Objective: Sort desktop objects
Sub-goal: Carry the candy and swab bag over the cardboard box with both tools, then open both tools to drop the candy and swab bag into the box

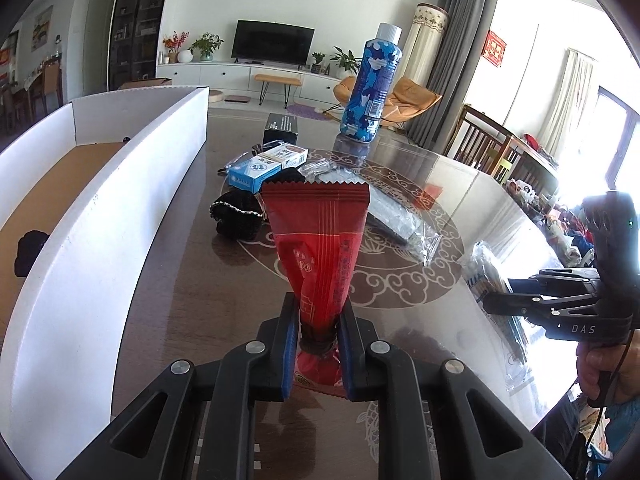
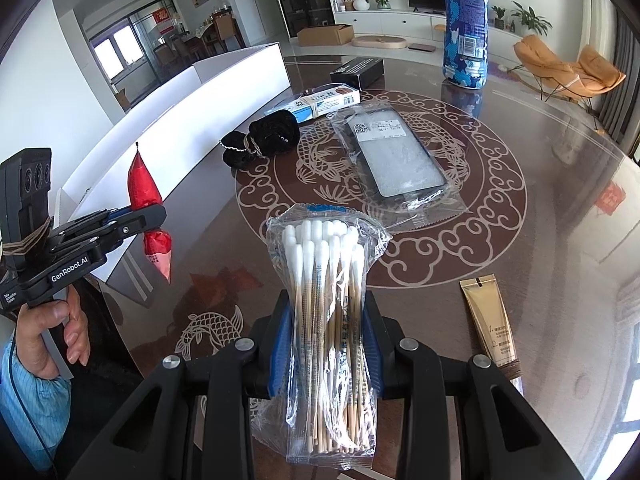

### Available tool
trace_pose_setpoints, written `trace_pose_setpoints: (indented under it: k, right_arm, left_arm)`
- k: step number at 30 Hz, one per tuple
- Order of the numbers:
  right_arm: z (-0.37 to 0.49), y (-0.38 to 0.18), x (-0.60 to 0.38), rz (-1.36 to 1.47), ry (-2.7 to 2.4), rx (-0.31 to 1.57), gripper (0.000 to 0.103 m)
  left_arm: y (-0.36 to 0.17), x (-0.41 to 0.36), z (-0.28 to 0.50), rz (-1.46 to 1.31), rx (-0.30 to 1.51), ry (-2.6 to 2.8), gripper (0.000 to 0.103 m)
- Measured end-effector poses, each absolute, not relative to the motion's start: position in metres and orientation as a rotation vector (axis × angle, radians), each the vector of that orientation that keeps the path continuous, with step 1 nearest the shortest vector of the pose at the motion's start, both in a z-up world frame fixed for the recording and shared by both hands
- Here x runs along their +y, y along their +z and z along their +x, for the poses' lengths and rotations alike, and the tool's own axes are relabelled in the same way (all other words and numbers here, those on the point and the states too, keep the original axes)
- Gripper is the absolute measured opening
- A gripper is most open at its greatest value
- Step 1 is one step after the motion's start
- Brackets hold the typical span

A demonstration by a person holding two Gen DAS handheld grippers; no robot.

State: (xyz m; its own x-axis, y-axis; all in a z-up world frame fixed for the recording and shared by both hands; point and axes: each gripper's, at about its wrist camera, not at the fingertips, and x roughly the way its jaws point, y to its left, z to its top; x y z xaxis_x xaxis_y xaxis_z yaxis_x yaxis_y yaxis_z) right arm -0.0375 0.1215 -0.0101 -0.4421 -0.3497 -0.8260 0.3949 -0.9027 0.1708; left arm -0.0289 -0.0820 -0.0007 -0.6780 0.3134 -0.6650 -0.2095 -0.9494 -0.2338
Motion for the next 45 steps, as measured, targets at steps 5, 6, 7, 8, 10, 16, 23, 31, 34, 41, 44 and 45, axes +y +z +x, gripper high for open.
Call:
trace_pose_setpoints:
  k: [5,6,7,8,10,16,23,31,34,41,44,45]
  right_arm:
    - [-0.039,-0.009,0.121,1.332,-2.348,0.072,0.033]
    - [-0.040,-0.009,0.120,1.330,-2.347,0.074,0.033]
    - [-0.041,-0.007,0.118,1.325,-2.346,0.074,0.033]
    - [-0.042,-0.004,0.116,1.318,-2.343,0.074,0.033]
    - [-0.046,0.004,0.106,1.295,-2.337,0.093,0.033]
    - [-0.065,0.051,0.044,1.142,-2.300,0.144,0.033]
    - [-0.075,0.114,-0.078,0.939,-2.144,0.090,0.033]
    - [-0.074,0.088,-0.222,0.920,-1.956,0.100,0.033]
    - [-0.075,0.053,-0.257,0.966,-1.938,0.170,0.033]
    - [-0.082,0.004,-0.284,1.063,-1.928,0.275,0.058]
    - [-0.082,0.012,-0.272,1.018,-1.949,0.249,0.060]
    - [-0.082,0.017,-0.265,1.000,-1.962,0.235,0.062]
  left_arm:
    - [0.013,-0.081,-0.019,-1.042,-0.204,2.652,0.017]
    - [0.018,-0.081,-0.016,-1.032,-0.204,2.653,0.017]
    - [0.025,-0.082,-0.014,-1.019,-0.202,2.654,0.017]
    - [0.032,-0.083,-0.010,-1.003,-0.194,2.662,0.017]
    - [0.049,-0.093,-0.005,-0.978,-0.181,2.688,0.017]
    - [0.093,-0.174,-0.004,-0.971,-0.237,2.811,0.017]
    - [0.108,-0.289,-0.016,-1.118,-0.287,2.974,0.017]
    - [0.058,-0.364,-0.058,-1.436,-0.400,2.922,0.017]
    - [0.043,-0.372,-0.072,-1.530,-0.392,2.892,0.017]
    - [0.011,-0.386,-0.080,-1.738,-0.421,2.892,0.064]
    - [0.017,-0.380,-0.073,-1.692,-0.379,2.960,0.078]
    - [0.021,-0.377,-0.071,-1.657,-0.398,2.976,0.078]
